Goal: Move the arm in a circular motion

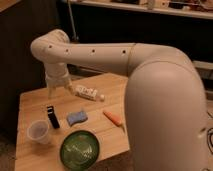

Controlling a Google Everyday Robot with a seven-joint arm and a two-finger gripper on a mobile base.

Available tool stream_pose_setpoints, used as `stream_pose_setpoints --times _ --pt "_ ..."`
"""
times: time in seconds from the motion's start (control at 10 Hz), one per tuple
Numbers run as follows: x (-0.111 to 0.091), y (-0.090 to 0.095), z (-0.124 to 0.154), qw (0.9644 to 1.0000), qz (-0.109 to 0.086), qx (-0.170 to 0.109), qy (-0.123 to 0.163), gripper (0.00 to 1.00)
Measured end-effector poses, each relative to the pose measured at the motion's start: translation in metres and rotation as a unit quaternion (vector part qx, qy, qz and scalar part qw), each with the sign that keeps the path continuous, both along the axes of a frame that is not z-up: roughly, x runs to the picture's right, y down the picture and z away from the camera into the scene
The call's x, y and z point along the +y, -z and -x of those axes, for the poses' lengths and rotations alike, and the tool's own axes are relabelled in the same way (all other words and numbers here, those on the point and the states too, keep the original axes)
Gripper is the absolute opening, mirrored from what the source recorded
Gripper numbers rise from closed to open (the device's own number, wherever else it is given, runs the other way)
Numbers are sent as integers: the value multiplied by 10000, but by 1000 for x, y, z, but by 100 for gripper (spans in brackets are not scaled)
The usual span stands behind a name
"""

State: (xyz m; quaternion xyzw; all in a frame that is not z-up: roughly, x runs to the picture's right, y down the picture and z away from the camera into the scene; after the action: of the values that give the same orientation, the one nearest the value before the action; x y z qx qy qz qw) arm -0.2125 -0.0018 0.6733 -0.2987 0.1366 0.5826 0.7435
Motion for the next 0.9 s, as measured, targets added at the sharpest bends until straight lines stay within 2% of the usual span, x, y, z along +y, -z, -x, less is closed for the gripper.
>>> stream_pose_setpoints --times 0.1,0.3,0.4,0.5,0.7,0.8,0.9 --pt "-15 -10 -3 9999 -66 58 -71 65" --pt "-53 -41 -30 9985 -232 351 -361 65" --pt "-61 -50 -44 9975 -246 456 -480 65" --pt "-68 -60 -70 9954 -247 644 -669 65" --pt "-66 -71 -115 9902 -211 926 -1023 65" --pt "-61 -73 -142 9865 -189 1096 -1198 65" --pt "-53 -75 -175 9812 -143 1314 -1404 65"
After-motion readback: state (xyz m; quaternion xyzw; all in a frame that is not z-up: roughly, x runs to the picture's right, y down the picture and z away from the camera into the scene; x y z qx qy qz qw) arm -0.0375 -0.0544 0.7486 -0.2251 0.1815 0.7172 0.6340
